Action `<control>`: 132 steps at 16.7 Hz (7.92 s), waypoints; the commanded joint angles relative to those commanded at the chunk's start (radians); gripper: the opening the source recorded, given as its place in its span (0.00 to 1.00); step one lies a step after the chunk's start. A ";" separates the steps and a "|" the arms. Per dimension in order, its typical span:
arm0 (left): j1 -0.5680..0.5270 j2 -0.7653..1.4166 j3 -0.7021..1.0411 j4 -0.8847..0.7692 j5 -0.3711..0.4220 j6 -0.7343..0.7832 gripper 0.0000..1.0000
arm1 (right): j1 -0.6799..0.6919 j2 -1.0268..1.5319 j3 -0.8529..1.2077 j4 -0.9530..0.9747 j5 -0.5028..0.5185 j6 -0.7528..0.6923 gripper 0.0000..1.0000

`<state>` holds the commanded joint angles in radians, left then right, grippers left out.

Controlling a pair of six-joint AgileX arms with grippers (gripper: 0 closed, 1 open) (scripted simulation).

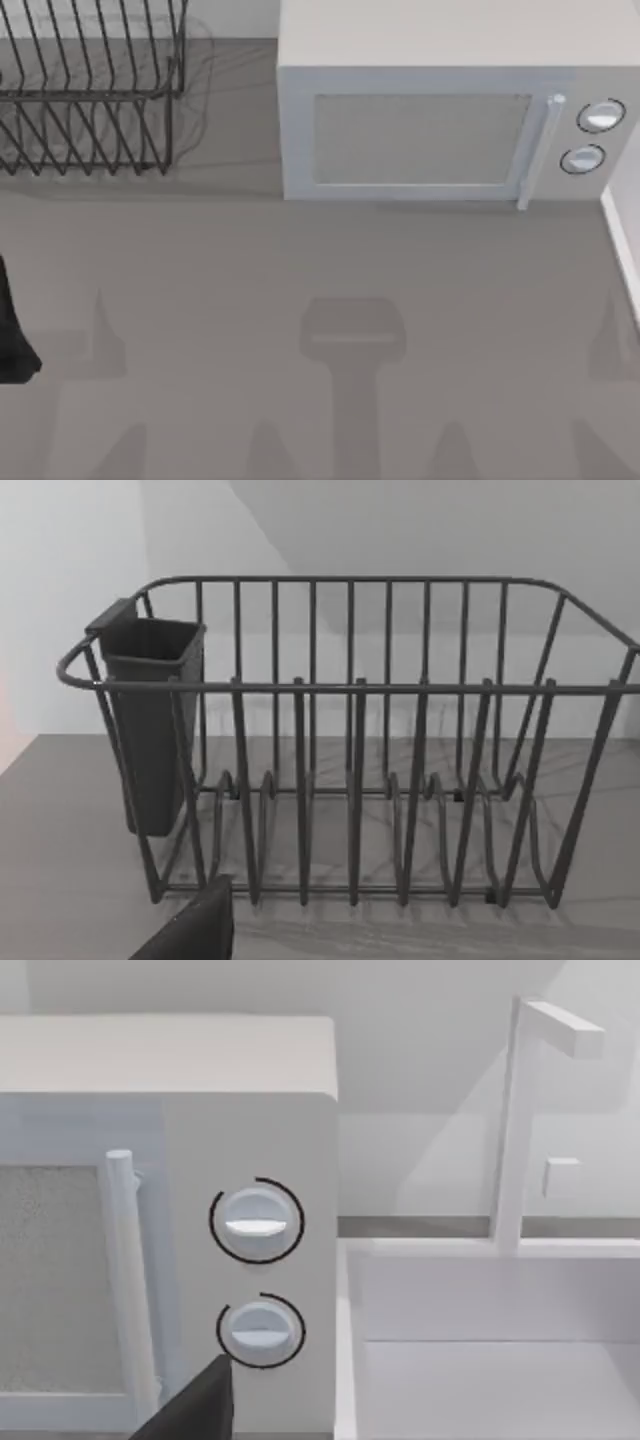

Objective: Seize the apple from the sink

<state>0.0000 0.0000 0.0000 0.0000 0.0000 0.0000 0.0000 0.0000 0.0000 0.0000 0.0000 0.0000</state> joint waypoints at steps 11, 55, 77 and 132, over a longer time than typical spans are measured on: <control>0.000 0.000 0.000 0.000 0.000 0.000 1.00 | -0.053 0.292 0.263 -0.172 0.000 -0.050 1.00; 0.000 0.000 0.000 0.000 0.000 0.000 1.00 | -0.334 2.437 1.497 -0.631 0.006 -0.312 1.00; 0.000 0.000 0.000 0.000 0.000 0.000 1.00 | -0.332 2.379 1.511 -0.659 -0.009 -0.304 0.00; 0.000 0.000 0.000 0.000 0.000 0.000 1.00 | 0.699 1.799 1.383 -1.149 0.000 0.714 0.00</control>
<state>0.0000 0.0000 0.0000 0.0000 0.0000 0.0000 0.6988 1.7992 1.3826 -1.1487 -0.0004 0.7143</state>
